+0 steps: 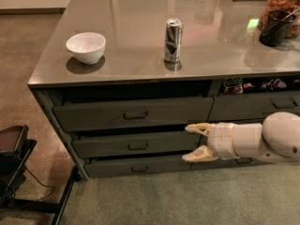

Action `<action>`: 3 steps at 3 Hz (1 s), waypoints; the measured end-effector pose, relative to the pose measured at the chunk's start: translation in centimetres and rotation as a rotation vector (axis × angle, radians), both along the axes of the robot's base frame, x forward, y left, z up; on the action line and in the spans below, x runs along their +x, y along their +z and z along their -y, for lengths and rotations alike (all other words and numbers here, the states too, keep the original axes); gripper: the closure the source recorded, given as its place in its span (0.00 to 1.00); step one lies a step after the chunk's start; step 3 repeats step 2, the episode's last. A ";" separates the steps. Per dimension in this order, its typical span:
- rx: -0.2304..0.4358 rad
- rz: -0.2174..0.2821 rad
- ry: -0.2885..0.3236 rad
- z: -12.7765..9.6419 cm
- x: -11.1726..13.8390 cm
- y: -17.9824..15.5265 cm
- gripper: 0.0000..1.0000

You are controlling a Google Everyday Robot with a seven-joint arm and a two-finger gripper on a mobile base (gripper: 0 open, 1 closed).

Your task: Close top drawer

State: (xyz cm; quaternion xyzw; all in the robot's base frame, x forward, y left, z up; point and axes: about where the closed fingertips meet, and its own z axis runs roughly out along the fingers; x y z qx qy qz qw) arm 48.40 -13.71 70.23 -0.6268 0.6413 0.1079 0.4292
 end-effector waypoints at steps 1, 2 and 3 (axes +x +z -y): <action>0.000 0.000 0.000 0.0 0.0 0.0 0.00; 0.000 0.000 0.000 0.0 0.0 0.0 0.00; 0.000 0.000 0.000 0.0 0.0 0.0 0.00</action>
Offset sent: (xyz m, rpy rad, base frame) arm 0.0000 0.0000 0.0000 0.0000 0.0000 0.0000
